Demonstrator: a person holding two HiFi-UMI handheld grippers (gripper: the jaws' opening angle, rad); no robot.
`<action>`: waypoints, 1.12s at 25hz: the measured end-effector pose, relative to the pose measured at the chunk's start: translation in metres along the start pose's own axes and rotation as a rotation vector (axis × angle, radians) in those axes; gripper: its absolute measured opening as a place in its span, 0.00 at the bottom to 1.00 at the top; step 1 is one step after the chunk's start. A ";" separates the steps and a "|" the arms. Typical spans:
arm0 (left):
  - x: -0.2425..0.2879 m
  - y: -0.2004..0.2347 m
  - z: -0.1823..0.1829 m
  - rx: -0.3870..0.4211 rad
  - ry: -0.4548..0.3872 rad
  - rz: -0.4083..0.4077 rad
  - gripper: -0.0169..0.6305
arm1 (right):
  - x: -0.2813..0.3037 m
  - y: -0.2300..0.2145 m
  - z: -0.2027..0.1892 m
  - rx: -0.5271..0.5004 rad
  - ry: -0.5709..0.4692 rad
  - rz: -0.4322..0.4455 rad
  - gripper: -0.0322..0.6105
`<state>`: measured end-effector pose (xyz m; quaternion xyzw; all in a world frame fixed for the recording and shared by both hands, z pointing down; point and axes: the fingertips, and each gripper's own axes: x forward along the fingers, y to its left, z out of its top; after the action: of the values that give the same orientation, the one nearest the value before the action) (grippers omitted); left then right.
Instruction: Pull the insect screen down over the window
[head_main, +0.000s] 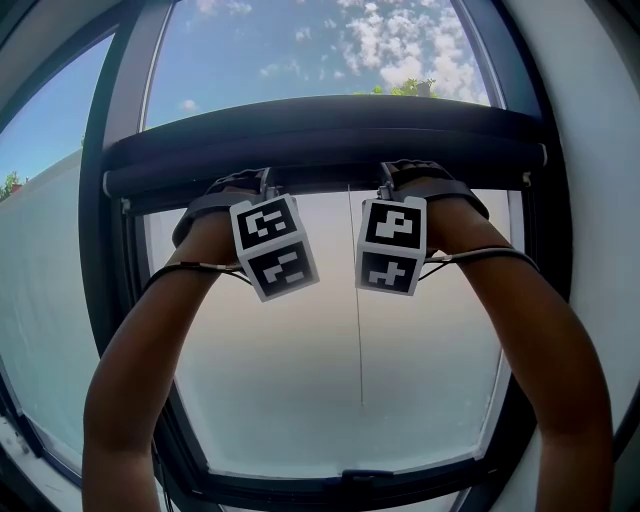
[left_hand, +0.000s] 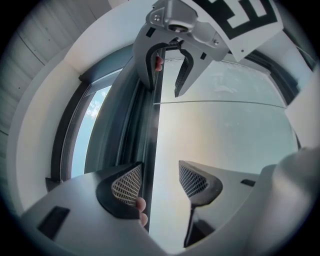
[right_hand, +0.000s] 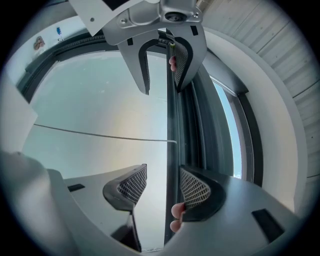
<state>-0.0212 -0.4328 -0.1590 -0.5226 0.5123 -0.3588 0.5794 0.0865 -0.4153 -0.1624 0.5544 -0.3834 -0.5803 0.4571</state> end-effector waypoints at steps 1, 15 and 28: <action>-0.001 -0.003 0.000 0.001 -0.001 -0.009 0.38 | -0.001 0.003 0.000 -0.001 0.000 0.011 0.34; -0.023 -0.069 -0.007 -0.018 -0.009 -0.210 0.38 | -0.025 0.062 0.009 -0.006 -0.005 0.161 0.34; -0.043 -0.117 -0.007 -0.056 -0.044 -0.296 0.38 | -0.047 0.110 0.011 0.020 -0.031 0.246 0.34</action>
<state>-0.0229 -0.4169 -0.0349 -0.6159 0.4266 -0.4145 0.5165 0.0856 -0.4032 -0.0432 0.4987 -0.4614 -0.5243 0.5133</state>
